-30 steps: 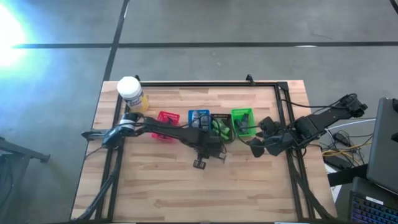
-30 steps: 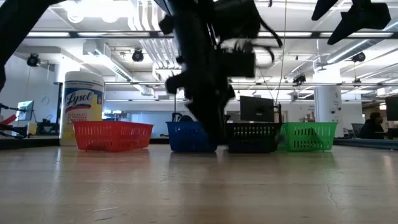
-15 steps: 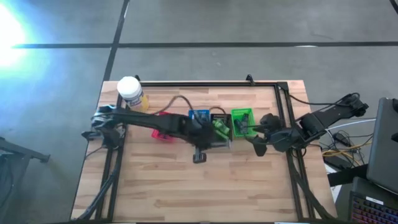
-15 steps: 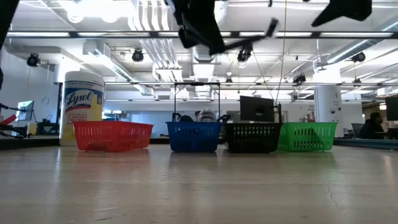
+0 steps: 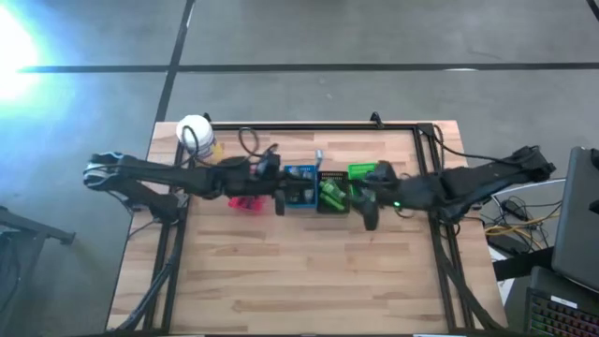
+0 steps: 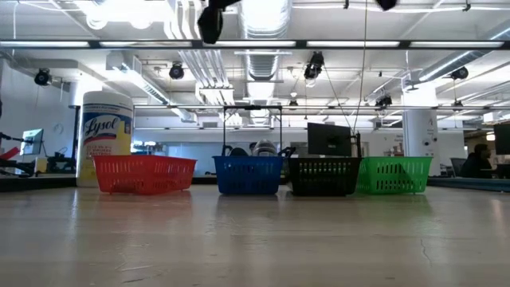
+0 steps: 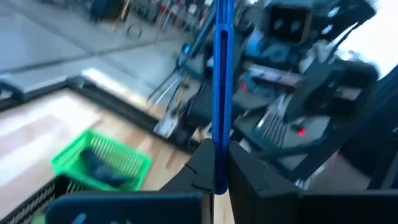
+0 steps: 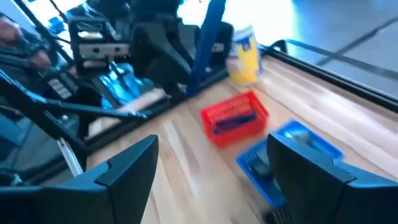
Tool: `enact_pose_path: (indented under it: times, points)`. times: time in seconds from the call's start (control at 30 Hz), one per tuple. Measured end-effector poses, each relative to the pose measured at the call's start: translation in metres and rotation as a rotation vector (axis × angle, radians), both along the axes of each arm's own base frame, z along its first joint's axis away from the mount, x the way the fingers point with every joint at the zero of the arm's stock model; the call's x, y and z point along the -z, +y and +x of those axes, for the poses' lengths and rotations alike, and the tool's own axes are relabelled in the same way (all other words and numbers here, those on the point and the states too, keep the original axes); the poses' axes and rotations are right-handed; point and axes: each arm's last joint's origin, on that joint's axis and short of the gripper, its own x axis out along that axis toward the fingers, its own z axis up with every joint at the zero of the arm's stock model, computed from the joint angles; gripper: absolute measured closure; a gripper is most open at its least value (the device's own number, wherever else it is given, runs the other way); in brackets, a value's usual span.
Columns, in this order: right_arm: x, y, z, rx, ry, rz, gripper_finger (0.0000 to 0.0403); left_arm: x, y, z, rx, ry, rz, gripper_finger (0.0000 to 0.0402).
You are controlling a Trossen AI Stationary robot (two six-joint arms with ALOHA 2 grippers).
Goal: Pick & Place Travel size toiletries
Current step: Put the blue razor into the red basket
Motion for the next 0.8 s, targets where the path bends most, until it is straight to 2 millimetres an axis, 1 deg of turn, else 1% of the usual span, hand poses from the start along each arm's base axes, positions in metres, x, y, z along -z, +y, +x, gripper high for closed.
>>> enact_pose_path:
  times: [0.1, 0.17, 0.27, 0.33, 0.43, 0.63, 0.8]
  points:
    - [0.000, -0.012, 0.021, -0.010, -0.046, 0.005, 0.0103, 0.004, 0.002, -0.014, -0.002, -0.065, -0.003, 0.0381]
    - [-0.002, -0.021, 0.030, -0.004, -0.069, 0.007, 0.0100, 0.006, 0.002, -0.021, -0.001, -0.071, -0.003, 0.0381]
    - [-0.003, -0.034, 0.042, -0.034, -0.099, 0.036, 0.0096, 0.006, 0.002, -0.028, 0.010, -0.086, 0.002, 0.0381]
    - [-0.001, -0.038, 0.052, -0.061, -0.111, 0.049, 0.0094, 0.006, 0.002, -0.031, 0.019, -0.092, 0.003, 0.0381]
    - [0.001, -0.041, 0.066, -0.084, -0.108, 0.040, 0.0089, 0.006, 0.001, -0.031, 0.035, -0.089, 0.011, 0.0381]
    - [-0.002, -0.041, 0.094, -0.115, -0.096, 0.002, 0.0080, 0.007, 0.000, -0.031, 0.059, -0.086, 0.012, 0.0381]
    - [-0.013, -0.042, 0.105, -0.118, -0.118, -0.021, 0.0076, 0.008, -0.001, -0.031, 0.072, -0.069, 0.008, 0.0381]
